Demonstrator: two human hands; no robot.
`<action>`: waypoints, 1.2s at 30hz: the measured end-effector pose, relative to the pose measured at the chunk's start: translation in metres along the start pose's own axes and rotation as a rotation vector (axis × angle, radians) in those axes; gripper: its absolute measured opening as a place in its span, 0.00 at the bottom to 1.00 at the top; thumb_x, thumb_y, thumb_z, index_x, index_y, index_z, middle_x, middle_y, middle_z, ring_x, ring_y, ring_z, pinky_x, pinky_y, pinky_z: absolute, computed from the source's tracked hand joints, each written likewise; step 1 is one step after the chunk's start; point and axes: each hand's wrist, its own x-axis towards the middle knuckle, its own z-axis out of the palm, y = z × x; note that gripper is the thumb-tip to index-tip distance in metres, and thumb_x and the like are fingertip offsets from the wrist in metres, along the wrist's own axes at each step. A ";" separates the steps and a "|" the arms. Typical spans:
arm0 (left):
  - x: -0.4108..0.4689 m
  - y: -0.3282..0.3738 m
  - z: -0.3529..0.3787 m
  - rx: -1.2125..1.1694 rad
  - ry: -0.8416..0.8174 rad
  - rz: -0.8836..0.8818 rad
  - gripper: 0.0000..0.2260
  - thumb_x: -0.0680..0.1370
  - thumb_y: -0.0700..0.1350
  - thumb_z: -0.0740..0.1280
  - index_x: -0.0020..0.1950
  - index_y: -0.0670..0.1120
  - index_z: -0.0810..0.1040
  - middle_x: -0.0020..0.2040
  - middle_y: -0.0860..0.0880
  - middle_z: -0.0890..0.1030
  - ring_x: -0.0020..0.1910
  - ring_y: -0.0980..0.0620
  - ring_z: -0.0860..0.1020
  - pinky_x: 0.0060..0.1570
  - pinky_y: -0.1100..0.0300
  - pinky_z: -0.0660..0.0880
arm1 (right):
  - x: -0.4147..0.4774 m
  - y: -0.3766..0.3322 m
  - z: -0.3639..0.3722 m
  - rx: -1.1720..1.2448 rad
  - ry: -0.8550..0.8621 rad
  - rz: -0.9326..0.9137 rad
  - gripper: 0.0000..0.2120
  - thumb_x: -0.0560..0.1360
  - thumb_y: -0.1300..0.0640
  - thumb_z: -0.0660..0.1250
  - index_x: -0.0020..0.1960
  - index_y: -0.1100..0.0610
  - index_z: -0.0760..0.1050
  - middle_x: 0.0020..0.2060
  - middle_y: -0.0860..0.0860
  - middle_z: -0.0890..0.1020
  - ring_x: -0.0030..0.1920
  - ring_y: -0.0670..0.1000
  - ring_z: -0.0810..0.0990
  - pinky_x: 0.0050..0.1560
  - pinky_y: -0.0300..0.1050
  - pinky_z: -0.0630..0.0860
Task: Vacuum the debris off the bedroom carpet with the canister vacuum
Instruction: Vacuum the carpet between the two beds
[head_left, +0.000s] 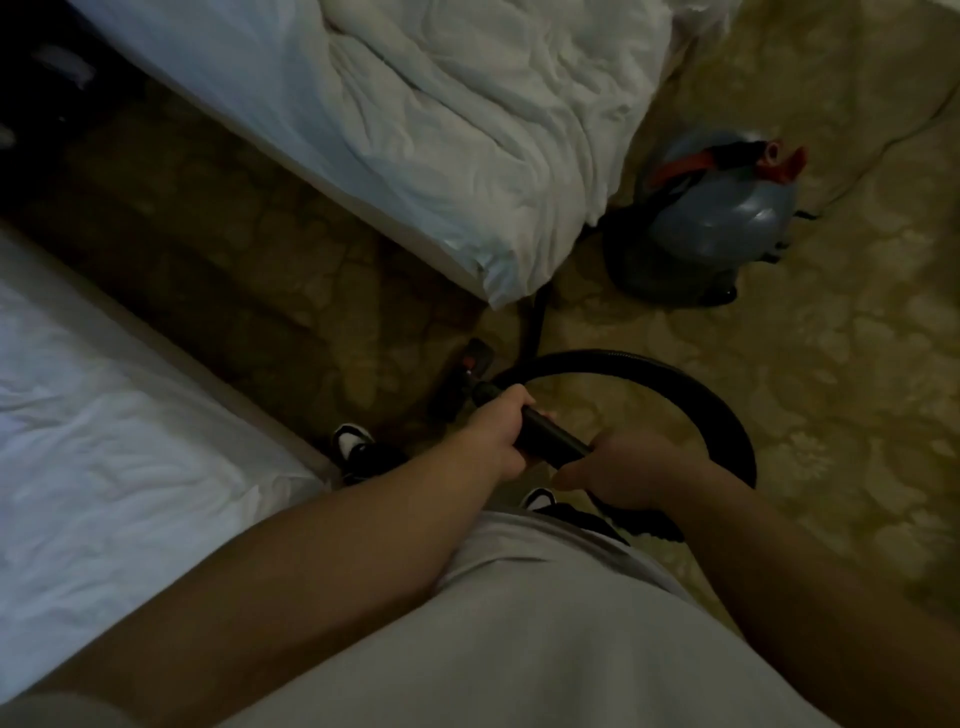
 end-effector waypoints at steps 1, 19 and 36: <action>-0.002 0.007 -0.011 -0.031 0.012 0.016 0.04 0.80 0.40 0.63 0.47 0.40 0.74 0.40 0.44 0.76 0.40 0.48 0.77 0.48 0.50 0.78 | 0.004 -0.013 0.001 -0.035 -0.008 -0.012 0.18 0.76 0.39 0.73 0.51 0.54 0.80 0.40 0.52 0.81 0.37 0.51 0.80 0.33 0.42 0.72; 0.004 0.195 -0.286 -0.330 0.231 0.071 0.08 0.78 0.44 0.65 0.52 0.40 0.77 0.44 0.43 0.80 0.45 0.44 0.80 0.45 0.48 0.78 | 0.059 -0.351 0.045 -0.322 -0.167 -0.224 0.17 0.74 0.39 0.76 0.49 0.53 0.80 0.38 0.51 0.81 0.35 0.51 0.80 0.35 0.44 0.75; 0.020 0.246 -0.369 -0.383 0.220 0.011 0.07 0.82 0.45 0.64 0.54 0.41 0.75 0.42 0.43 0.78 0.42 0.44 0.78 0.40 0.47 0.76 | 0.077 -0.458 0.067 -0.379 -0.300 -0.204 0.19 0.78 0.42 0.74 0.59 0.56 0.80 0.50 0.54 0.83 0.48 0.55 0.82 0.49 0.49 0.79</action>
